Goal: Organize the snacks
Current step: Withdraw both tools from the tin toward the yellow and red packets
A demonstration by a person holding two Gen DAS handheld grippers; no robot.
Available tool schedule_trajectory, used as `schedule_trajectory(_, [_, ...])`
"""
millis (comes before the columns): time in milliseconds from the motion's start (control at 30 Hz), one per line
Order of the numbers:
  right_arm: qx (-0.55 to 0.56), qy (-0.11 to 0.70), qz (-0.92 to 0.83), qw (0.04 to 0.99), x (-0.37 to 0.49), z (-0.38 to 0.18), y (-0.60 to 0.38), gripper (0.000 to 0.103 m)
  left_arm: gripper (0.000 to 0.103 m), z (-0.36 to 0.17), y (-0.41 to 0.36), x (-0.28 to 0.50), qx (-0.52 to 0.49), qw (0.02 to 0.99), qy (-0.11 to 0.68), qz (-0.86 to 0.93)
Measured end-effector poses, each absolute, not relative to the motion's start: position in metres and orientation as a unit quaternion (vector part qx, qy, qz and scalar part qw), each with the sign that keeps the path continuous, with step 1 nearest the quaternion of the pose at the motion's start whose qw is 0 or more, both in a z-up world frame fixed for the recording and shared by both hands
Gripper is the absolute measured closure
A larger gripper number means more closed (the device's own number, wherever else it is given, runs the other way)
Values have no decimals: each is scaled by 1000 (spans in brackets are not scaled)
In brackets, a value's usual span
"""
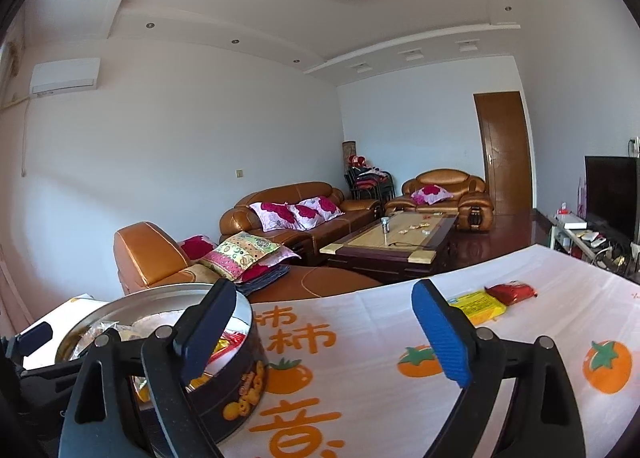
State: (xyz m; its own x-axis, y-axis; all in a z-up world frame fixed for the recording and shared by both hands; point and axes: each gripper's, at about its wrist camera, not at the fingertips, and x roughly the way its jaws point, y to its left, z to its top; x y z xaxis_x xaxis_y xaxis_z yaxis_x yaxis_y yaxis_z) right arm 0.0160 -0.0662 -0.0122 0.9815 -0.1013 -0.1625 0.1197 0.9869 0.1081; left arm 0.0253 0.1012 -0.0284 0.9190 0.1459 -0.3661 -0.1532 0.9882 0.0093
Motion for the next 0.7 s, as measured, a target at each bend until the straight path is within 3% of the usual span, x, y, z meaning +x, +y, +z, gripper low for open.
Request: schedule_trajectory(700, [42,108,-99,988,-2,-11,-142,12,0,-24,14,7,23,981,187,48])
